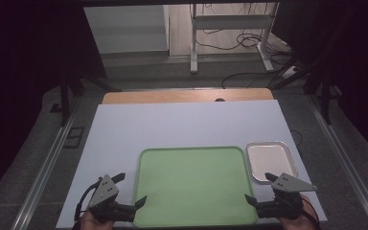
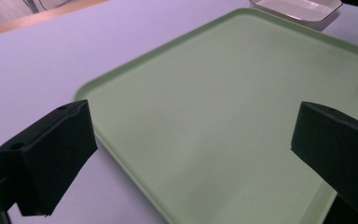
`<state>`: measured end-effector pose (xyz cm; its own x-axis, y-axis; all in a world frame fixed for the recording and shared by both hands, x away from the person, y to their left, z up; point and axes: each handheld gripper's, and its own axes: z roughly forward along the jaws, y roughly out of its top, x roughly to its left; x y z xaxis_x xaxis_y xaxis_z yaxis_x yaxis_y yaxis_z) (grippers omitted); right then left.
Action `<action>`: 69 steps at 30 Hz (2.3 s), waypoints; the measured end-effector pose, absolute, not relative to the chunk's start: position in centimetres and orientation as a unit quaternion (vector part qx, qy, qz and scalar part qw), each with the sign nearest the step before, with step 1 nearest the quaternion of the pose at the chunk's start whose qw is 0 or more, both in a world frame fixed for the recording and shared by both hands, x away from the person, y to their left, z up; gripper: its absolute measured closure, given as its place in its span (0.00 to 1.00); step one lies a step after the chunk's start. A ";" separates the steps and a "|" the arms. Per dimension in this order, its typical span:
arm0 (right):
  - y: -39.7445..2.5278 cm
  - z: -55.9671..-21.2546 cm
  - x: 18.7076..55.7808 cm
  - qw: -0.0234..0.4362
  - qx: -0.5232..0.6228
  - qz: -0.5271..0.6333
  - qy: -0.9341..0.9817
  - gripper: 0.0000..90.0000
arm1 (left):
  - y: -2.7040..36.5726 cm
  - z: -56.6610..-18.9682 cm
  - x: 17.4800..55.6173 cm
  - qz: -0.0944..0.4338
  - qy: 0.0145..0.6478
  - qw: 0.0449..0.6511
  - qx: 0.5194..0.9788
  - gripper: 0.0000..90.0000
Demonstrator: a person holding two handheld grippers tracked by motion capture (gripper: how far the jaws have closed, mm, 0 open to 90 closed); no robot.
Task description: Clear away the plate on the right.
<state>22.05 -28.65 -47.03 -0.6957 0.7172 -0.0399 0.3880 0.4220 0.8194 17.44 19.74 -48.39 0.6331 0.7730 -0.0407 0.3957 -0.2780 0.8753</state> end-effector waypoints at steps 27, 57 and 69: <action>-29.9 -47.6 23.1 0.177 0.363 0.404 0.821 0.00 | 19.1 -48.6 17.3 0.186 0.369 0.467 0.782 0.00; -31.7 -47.6 25.8 0.204 0.390 0.391 0.808 0.02 | 17.8 -48.7 17.1 0.215 0.331 0.435 0.809 0.00; -32.6 -47.9 27.1 0.207 0.398 0.401 0.799 0.00 | 17.6 -48.8 17.0 0.216 0.327 0.435 0.811 0.00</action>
